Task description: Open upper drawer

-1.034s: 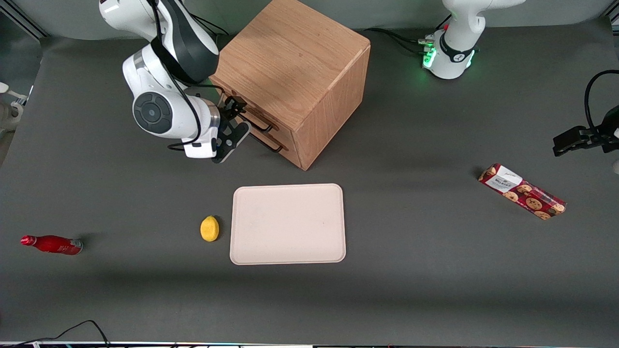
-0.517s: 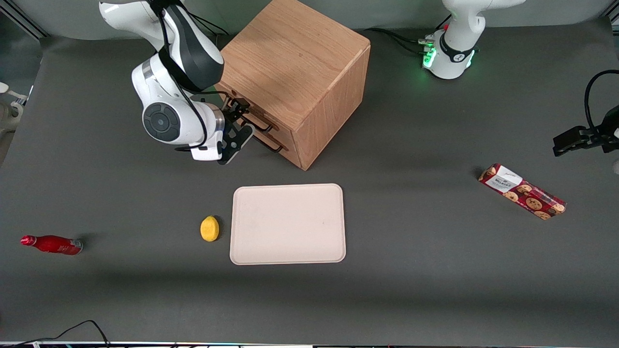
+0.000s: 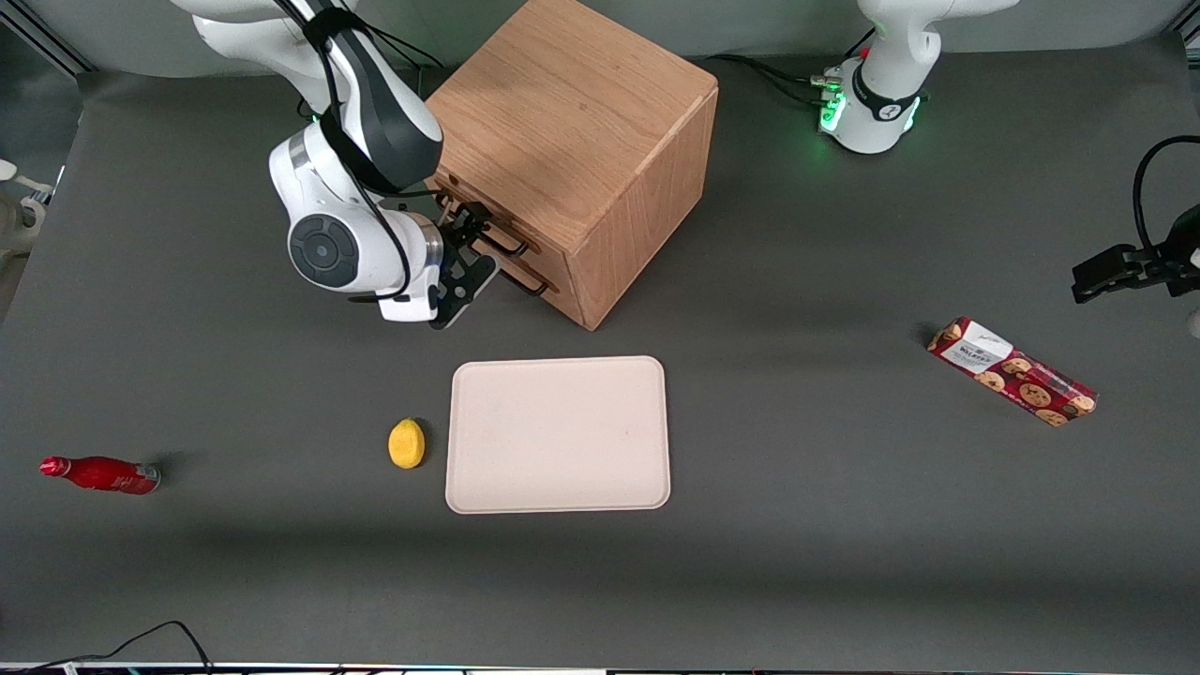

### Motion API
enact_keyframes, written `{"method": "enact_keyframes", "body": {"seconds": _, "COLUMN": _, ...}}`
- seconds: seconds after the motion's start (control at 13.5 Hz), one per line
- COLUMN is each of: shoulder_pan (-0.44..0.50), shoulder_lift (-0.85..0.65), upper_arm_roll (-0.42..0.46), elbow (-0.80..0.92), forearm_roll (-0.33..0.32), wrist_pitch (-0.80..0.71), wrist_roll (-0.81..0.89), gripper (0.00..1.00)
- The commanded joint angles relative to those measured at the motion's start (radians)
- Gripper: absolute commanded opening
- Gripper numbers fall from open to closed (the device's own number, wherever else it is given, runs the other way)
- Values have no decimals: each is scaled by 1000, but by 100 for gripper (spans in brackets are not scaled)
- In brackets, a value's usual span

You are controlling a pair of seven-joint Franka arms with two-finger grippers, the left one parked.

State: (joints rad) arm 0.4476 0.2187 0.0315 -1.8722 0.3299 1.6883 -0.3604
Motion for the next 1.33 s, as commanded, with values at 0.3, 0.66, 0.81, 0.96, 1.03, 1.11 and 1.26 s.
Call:
{"method": "enact_keyframes", "body": {"seconds": 0.3, "shoulder_pan": 8, "shoulder_lift": 22, "upper_arm_roll": -5, "elbow": -5, "forearm_roll": 24, "wrist_pitch": 34, "wrist_roll": -28, "gripper": 100}}
{"method": "enact_keyframes", "body": {"seconds": 0.66, "shoulder_pan": -3, "shoulder_lift": 31, "upper_arm_roll": -5, "elbow": 4, "forearm_roll": 12, "wrist_pitch": 37, "wrist_roll": -49, "gripper": 100}}
{"method": "enact_keyframes", "body": {"seconds": 0.81, "shoulder_pan": -10, "shoulder_lift": 42, "upper_arm_roll": -18, "elbow": 5, "forearm_roll": 14, "wrist_pitch": 37, "wrist_roll": -107, "gripper": 100}}
{"method": "enact_keyframes", "body": {"seconds": 0.96, "shoulder_pan": -21, "shoulder_lift": 47, "upper_arm_roll": -18, "elbow": 13, "forearm_roll": 11, "wrist_pitch": 37, "wrist_roll": -111, "gripper": 100}}
{"method": "enact_keyframes", "body": {"seconds": 1.03, "shoulder_pan": -24, "shoulder_lift": 48, "upper_arm_roll": -18, "elbow": 16, "forearm_roll": 11, "wrist_pitch": 37, "wrist_roll": -111, "gripper": 100}}
{"method": "enact_keyframes", "body": {"seconds": 1.11, "shoulder_pan": -30, "shoulder_lift": 53, "upper_arm_roll": -18, "elbow": 25, "forearm_roll": 9, "wrist_pitch": 37, "wrist_roll": -111, "gripper": 100}}
{"method": "enact_keyframes", "body": {"seconds": 1.26, "shoulder_pan": -46, "shoulder_lift": 63, "upper_arm_roll": -19, "elbow": 41, "forearm_roll": 9, "wrist_pitch": 36, "wrist_roll": -123, "gripper": 100}}
